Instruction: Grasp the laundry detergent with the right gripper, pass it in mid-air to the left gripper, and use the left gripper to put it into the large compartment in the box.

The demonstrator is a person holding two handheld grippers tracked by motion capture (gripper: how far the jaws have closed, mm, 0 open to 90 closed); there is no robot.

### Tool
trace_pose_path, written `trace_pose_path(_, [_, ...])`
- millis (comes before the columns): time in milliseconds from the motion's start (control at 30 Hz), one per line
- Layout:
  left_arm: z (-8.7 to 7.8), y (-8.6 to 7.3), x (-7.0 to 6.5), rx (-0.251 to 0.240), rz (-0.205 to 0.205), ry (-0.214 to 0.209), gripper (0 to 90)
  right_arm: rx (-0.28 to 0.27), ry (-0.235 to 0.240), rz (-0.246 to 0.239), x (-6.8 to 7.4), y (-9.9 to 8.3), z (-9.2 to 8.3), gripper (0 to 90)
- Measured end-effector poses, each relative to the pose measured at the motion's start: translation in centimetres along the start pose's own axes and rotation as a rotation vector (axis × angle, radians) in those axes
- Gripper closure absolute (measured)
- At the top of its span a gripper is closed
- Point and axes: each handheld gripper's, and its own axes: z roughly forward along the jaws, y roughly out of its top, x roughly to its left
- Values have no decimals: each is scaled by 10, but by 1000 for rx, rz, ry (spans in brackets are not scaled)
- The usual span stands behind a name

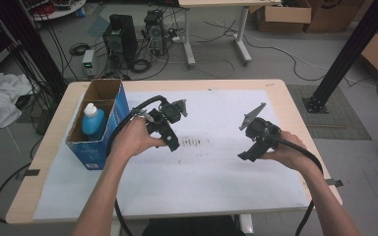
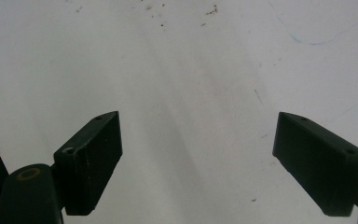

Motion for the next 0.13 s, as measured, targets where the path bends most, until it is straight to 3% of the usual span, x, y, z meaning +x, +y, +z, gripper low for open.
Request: trace_pose_path(133, [1,-1,0,5,1,4,167,-6,-3,3,0,1,0,153])
